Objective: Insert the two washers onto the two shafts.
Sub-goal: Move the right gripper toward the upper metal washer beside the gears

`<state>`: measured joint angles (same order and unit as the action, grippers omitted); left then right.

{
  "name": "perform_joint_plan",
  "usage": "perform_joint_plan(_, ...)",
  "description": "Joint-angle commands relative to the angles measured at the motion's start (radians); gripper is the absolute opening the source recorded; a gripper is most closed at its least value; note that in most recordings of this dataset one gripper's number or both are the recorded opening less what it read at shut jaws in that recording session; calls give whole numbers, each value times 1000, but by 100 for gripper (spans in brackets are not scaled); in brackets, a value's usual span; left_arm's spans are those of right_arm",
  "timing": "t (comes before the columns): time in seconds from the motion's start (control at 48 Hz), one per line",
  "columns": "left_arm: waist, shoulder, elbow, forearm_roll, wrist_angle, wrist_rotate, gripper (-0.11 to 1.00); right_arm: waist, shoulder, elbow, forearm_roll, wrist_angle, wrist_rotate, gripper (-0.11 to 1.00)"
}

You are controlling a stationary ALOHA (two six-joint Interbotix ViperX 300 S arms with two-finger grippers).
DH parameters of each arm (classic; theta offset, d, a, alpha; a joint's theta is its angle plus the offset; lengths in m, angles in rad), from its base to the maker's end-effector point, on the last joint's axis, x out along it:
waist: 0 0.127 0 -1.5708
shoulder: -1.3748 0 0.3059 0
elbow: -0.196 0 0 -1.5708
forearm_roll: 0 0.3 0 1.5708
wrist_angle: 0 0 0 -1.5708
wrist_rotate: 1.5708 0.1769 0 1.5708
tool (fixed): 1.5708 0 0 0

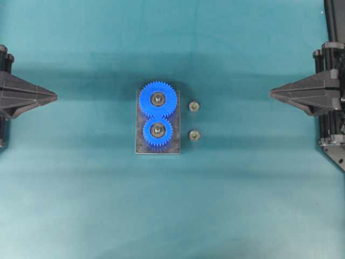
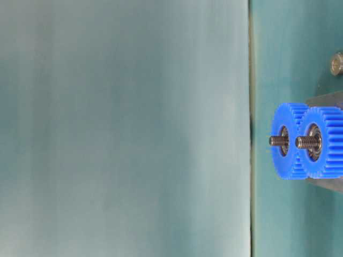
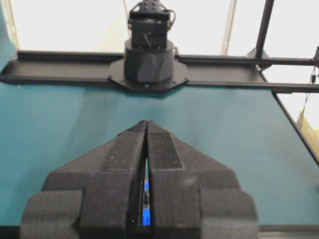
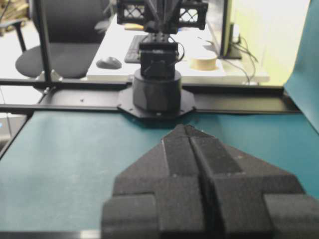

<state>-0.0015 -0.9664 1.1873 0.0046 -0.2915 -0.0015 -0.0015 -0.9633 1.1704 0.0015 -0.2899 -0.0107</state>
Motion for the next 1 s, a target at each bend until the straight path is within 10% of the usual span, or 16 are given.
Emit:
perform_joint_plan(0.0,-9,11,-34,3,9,-44,1,-18,17,-23,15,9,28,2)
perform_joint_plan(0.125,-9,11,-74,8,80,-63,1,-63,55,-86,123,253,34,2)
perform_joint_plan(0.417,-12,23,-153,11,341,-35,1,-167,199,-225,101,672,35,2)
perform_joint_plan(0.98,-12,124,-158,11,396,-32,1,-192,629,-382,35,807,-31,2)
